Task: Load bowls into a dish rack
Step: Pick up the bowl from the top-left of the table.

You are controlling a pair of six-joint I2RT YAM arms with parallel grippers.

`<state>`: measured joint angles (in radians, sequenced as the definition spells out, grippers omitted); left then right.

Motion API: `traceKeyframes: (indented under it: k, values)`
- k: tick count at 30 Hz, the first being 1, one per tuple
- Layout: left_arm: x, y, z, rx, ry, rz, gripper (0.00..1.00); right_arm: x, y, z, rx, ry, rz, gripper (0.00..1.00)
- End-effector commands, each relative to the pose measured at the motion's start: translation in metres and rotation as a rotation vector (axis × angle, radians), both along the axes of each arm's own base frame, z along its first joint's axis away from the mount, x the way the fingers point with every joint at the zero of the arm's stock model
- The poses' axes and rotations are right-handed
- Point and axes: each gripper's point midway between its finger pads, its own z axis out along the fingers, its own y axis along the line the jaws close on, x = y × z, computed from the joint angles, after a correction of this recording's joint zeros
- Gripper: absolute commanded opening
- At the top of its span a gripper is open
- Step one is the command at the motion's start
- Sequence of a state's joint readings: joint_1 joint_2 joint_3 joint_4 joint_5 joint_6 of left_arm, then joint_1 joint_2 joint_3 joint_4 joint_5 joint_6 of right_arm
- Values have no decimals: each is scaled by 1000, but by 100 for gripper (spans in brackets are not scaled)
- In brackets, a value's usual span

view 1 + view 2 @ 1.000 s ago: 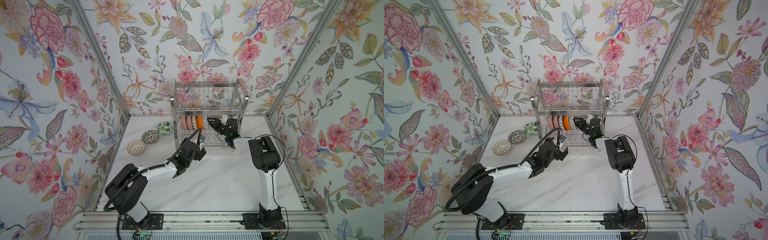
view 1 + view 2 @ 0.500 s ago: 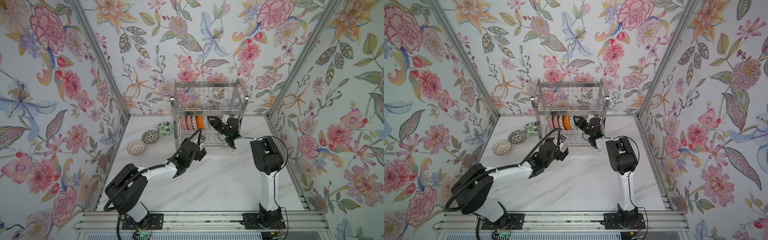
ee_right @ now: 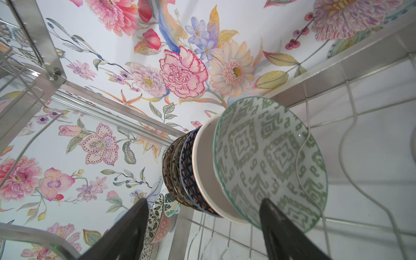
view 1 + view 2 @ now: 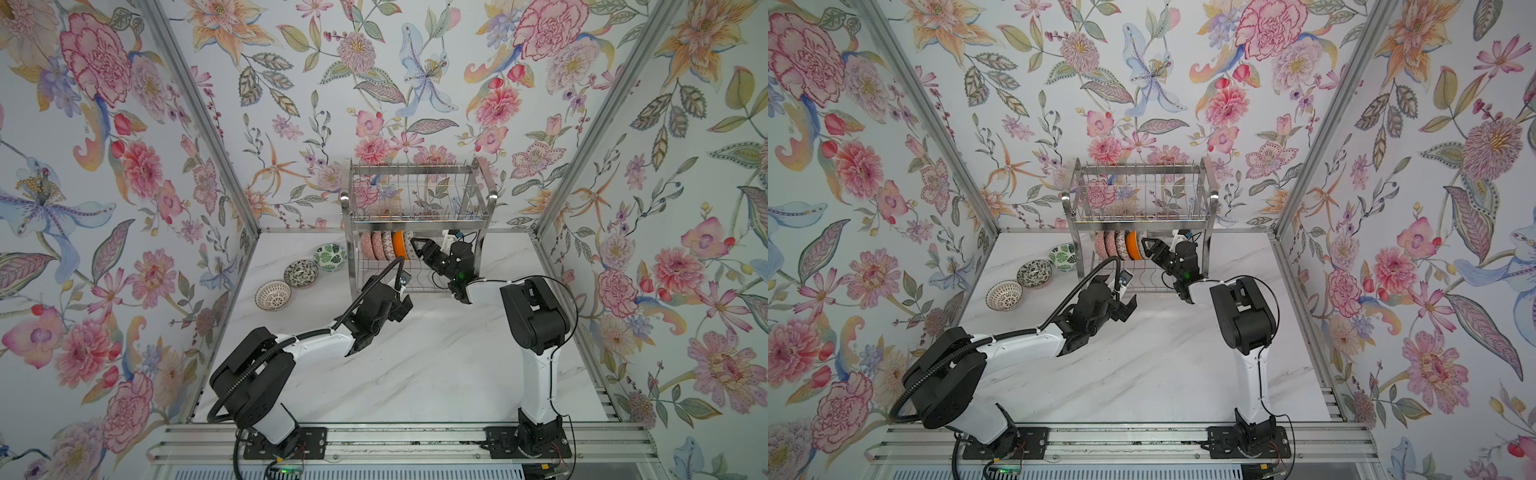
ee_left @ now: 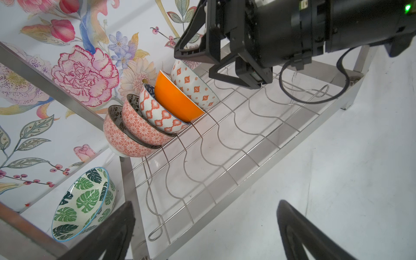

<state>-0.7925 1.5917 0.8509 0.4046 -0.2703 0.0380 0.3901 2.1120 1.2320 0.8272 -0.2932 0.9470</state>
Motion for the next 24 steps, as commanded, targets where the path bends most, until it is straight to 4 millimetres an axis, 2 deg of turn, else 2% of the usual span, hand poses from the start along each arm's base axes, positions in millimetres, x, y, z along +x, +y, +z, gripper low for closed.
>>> traceKeyframes:
  k: [1,6,8,9,14,20,24]
  values:
    - [-4,0,6,-16,-9,5,100,-10,-1,26,-1,-61,-10,88]
    - [-5,0,4,-23,-2,5,99,-23,-4,29,-31,-53,-13,100]
    - [-5,0,4,-26,-3,10,99,-28,-5,33,-46,-55,-10,99]
    - [-6,3,17,-52,-19,16,99,-31,-5,34,-53,-56,-9,99]
    - [-9,8,27,-110,-5,36,99,-43,-5,38,-74,-42,-6,99]
    - [-15,29,19,-161,61,86,99,-60,0,36,-141,-21,3,99]
    - [-19,42,11,-210,176,102,99,-72,-4,32,-161,-11,7,99]
